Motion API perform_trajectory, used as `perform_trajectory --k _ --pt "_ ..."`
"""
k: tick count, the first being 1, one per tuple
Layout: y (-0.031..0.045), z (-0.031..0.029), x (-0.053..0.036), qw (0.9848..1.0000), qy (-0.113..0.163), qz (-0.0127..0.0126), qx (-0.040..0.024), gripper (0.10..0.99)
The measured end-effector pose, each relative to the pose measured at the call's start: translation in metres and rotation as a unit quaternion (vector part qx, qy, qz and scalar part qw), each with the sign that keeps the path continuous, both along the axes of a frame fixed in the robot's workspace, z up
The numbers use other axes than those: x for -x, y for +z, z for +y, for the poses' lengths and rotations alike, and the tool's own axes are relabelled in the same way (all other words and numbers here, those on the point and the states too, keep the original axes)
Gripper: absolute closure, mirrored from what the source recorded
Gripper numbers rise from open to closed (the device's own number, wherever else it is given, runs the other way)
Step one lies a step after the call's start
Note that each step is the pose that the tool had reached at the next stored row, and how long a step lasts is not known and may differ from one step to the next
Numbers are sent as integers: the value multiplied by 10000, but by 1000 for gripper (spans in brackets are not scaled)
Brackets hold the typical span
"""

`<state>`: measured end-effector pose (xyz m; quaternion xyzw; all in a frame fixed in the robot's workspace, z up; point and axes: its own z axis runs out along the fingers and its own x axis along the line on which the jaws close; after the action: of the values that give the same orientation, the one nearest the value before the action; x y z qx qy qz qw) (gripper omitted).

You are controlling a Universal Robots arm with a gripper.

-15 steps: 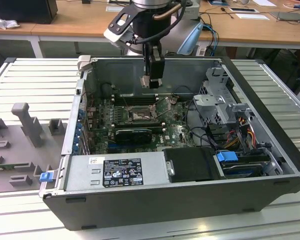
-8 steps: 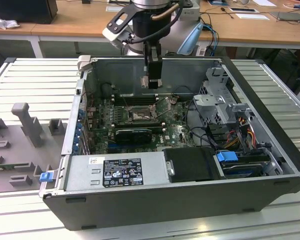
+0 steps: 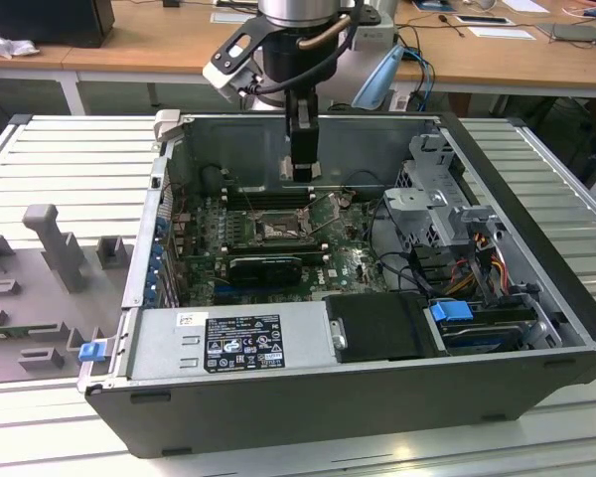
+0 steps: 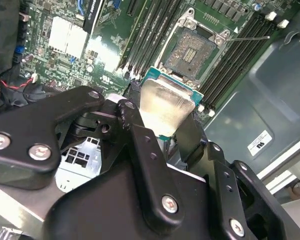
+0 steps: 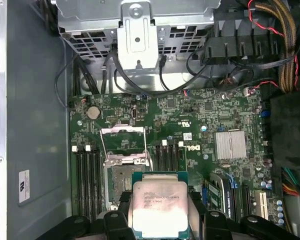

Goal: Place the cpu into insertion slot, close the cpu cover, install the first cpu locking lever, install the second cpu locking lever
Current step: 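Place the cpu into insertion slot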

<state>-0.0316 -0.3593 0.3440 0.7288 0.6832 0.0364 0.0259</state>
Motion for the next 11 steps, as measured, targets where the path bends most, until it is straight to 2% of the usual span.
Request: perform_trajectory --k 7,11 --pt "-155 -1 5 10000 1 0 0 557" --pt "-277 -1 22 10000 52 -1 0 557"
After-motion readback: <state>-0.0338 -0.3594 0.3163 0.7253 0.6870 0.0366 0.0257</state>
